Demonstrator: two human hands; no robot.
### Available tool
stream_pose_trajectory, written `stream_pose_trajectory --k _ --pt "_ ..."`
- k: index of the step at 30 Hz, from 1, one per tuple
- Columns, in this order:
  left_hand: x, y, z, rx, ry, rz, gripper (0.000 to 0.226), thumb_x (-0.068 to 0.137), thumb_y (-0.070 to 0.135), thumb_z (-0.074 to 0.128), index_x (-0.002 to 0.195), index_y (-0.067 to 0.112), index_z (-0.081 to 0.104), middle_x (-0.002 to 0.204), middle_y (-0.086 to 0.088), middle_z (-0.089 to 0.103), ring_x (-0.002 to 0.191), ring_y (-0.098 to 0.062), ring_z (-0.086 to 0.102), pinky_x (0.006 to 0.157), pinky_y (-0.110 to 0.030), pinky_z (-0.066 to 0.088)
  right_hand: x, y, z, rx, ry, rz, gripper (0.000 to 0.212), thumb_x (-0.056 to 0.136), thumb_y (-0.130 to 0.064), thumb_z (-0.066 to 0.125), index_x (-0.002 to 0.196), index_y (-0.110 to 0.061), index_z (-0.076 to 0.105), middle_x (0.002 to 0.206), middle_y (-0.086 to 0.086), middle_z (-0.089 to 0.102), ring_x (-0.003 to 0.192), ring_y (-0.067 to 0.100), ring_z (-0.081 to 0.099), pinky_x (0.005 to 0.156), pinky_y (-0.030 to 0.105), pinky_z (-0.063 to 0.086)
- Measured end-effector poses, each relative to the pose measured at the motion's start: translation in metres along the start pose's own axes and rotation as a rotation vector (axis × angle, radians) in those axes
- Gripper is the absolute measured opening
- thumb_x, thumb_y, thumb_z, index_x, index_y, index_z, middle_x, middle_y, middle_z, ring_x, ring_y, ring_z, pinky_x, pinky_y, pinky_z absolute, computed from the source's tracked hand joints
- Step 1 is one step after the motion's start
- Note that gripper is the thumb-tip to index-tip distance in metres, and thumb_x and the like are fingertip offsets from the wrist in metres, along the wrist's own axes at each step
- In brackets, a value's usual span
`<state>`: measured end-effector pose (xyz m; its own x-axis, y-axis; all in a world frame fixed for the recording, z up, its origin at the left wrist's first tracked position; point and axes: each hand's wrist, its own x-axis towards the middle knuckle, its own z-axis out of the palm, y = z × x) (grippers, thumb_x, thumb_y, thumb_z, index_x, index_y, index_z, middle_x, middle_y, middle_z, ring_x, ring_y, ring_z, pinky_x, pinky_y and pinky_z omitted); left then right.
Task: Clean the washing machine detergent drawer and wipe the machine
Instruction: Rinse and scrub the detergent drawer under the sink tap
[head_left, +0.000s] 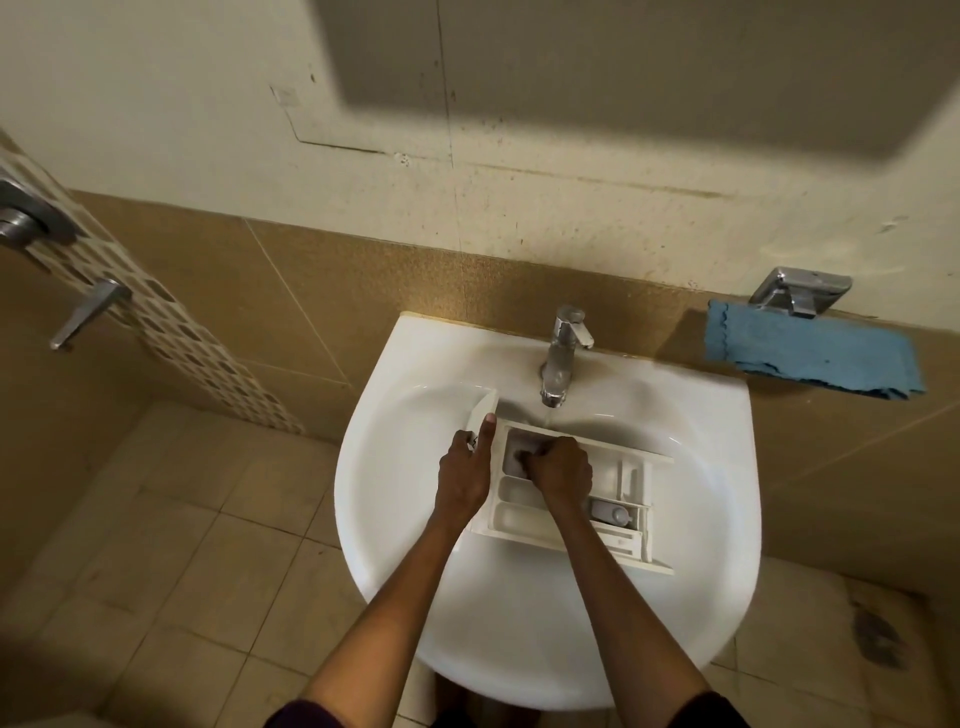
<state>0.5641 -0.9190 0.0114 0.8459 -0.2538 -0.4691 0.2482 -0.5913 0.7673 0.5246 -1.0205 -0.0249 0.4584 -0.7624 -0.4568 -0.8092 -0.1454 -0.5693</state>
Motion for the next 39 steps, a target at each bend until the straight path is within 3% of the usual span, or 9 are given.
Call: stream_pose_trajectory --k 15,19,25,27,30,32,34,37,39 --pt "0.001 -0.001 0.000 0.003 -0.010 -0.001 0.065 0.093 0.058 0.029 0.134 0.009 0.043 0.134 -0.012 0.051 0.119 -0.030 0.050 0.098 -0.037 0.037 0.005 0.006 0.001 0.016 -0.005 -0.051 0.035 0.080 -0.035 0.070 0.097 -0.005 0.071 0.101 0.013 0.071 0.101 0.029 0.063 0.082 0.028 0.046" --pt "0.003 -0.002 0.001 -0.001 -0.009 -0.006 0.066 0.093 0.058 0.029 0.135 0.010 0.042 0.135 -0.012 0.051 0.119 -0.030 0.050 0.098 -0.038 0.038 0.004 0.003 0.001 -0.008 0.006 -0.041 0.046 0.071 -0.044 0.077 0.094 -0.005 0.072 0.097 0.012 0.072 0.097 0.029 0.065 0.079 0.028 0.047" --pt "0.001 0.000 0.000 -0.011 -0.009 -0.005 0.065 0.093 0.059 0.030 0.132 0.009 0.044 0.132 -0.012 0.053 0.117 -0.030 0.051 0.094 -0.036 0.037 0.002 0.006 -0.011 0.043 0.031 -0.011 0.025 0.087 -0.017 0.060 0.099 0.004 0.066 0.105 0.020 0.067 0.104 0.035 0.060 0.085 0.031 0.044" --pt "0.000 0.000 -0.001 -0.018 -0.001 -0.004 0.064 0.093 0.058 0.030 0.129 0.008 0.047 0.127 -0.012 0.055 0.113 -0.029 0.051 0.088 -0.033 0.036 0.001 0.008 -0.020 0.252 -0.031 0.033 0.024 0.092 -0.014 0.050 0.082 0.000 0.067 0.084 0.018 0.068 0.082 0.033 0.063 0.073 0.031 0.046" --pt "0.000 0.000 -0.001 -0.027 0.003 -0.004 0.062 0.093 0.058 0.031 0.126 0.007 0.049 0.112 -0.008 0.055 0.105 -0.027 0.052 0.083 -0.029 0.033 -0.007 0.001 -0.039 1.011 -0.244 0.227 0.031 0.096 -0.004 0.038 0.074 -0.005 0.059 0.057 0.008 0.059 0.055 0.018 0.054 0.053 0.022 0.045" --pt "-0.001 0.000 0.000 -0.034 0.003 -0.001 0.062 0.093 0.058 0.031 0.124 0.007 0.049 0.105 -0.003 0.051 0.095 -0.023 0.048 0.082 -0.029 0.032 -0.007 -0.010 -0.049 1.334 -0.360 0.296 0.026 0.098 -0.001 0.035 0.084 0.002 0.058 0.071 0.013 0.062 0.070 0.021 0.058 0.074 0.025 0.053" --pt "0.000 -0.001 0.000 -0.036 0.002 0.002 0.060 0.094 0.057 0.031 0.122 0.008 0.050 0.102 0.000 0.048 0.092 -0.021 0.046 0.081 -0.029 0.032 -0.001 -0.021 -0.054 1.478 -0.434 0.328 0.020 0.097 0.004 0.035 0.092 0.011 0.053 0.087 0.021 0.059 0.092 0.029 0.058 0.100 0.039 0.044" --pt "0.000 -0.001 0.000 -0.032 0.002 0.005 0.053 0.094 0.056 0.031 0.115 0.012 0.050 0.101 0.000 0.047 0.091 -0.021 0.044 0.081 -0.029 0.032 0.004 -0.032 -0.057 1.547 -0.498 0.366 0.019 0.096 0.009 0.033 0.102 0.014 0.050 0.090 0.024 0.057 0.106 0.035 0.053 0.106 0.042 0.038" --pt "0.000 0.000 0.000 -0.033 0.012 0.006 0.056 0.094 0.056 0.031 0.118 0.009 0.051 0.100 0.000 0.047 0.090 -0.021 0.044 0.080 -0.029 0.032 0.004 -0.034 -0.054 1.400 -0.504 0.296 0.022 0.095 0.011 0.032 0.108 0.015 0.050 0.090 0.023 0.057 0.092 0.033 0.058 0.106 0.043 0.038"
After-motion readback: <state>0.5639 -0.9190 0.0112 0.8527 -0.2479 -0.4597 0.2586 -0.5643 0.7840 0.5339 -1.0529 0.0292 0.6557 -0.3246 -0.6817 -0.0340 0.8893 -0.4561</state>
